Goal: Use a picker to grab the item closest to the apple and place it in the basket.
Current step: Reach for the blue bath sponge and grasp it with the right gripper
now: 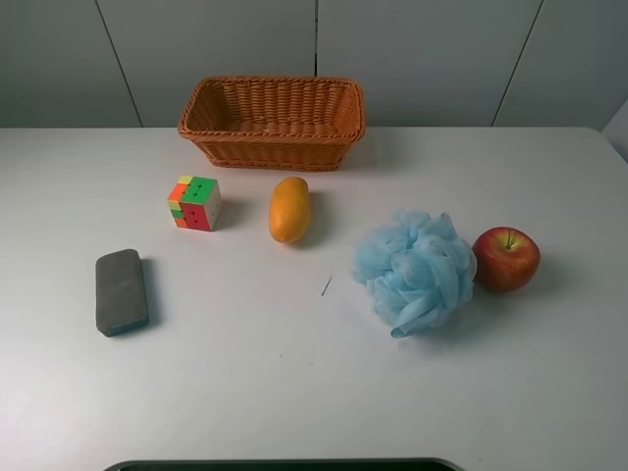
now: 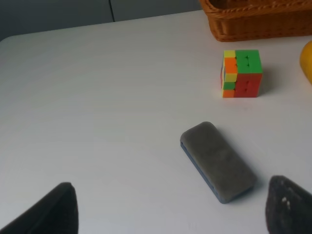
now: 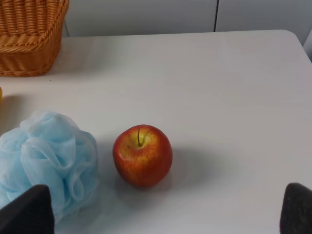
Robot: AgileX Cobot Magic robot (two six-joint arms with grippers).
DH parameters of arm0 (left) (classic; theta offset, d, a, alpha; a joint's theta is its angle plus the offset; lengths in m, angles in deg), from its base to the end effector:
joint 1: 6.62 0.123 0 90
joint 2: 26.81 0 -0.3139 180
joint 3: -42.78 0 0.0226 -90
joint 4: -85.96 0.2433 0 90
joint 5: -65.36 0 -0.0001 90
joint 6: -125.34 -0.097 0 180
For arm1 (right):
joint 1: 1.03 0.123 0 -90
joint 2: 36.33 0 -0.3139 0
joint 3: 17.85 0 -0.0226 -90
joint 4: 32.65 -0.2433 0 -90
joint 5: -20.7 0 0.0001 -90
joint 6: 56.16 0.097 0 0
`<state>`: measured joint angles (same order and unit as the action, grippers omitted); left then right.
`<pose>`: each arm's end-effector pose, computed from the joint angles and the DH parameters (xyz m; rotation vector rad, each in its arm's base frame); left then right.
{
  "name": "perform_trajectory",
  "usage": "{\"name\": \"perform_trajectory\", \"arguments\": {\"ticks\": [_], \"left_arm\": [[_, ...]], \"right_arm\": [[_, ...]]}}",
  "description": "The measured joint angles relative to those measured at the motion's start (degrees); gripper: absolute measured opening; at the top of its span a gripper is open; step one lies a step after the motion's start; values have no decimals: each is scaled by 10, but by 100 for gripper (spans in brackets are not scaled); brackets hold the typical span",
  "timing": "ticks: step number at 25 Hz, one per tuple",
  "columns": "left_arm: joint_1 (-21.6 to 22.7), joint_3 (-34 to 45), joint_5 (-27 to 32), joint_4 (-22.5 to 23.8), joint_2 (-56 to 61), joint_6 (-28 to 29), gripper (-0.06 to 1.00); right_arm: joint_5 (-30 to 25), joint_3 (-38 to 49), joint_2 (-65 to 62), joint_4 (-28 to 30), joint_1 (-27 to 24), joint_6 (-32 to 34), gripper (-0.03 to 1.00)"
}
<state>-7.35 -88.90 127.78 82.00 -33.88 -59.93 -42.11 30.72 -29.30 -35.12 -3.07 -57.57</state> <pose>-0.0385 -0.0055 0.2733 0.1126 2.0513 -0.0336 -0.0382 0.0051 0.2713 0.0081 2.0659 0.0147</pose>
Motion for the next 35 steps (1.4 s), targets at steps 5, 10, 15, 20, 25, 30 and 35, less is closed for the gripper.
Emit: {"name": "perform_trajectory", "arguments": {"ticks": [5,10,15,20,25,30,35], "left_arm": [[0,0,0,0,0,0,74],[0,0,0,0,0,1,74],[0,0,0,0,0,2,74],[0,0,0,0,0,2,74],[0,0,0,0,0,2,74],[0,0,0,0,0,3,74],[0,0,0,0,0,3,74]], "right_arm": [[0,0,0,0,0,0,70],[0,0,0,0,0,0,70],[0,0,0,-5,0,1,70],[0,0,0,-18,0,2,70],[0,0,0,-28,0,1,70],[-20,-54,48,-36,0,-14,70],[-25,-135,197,-61,0,-71,70]]}}
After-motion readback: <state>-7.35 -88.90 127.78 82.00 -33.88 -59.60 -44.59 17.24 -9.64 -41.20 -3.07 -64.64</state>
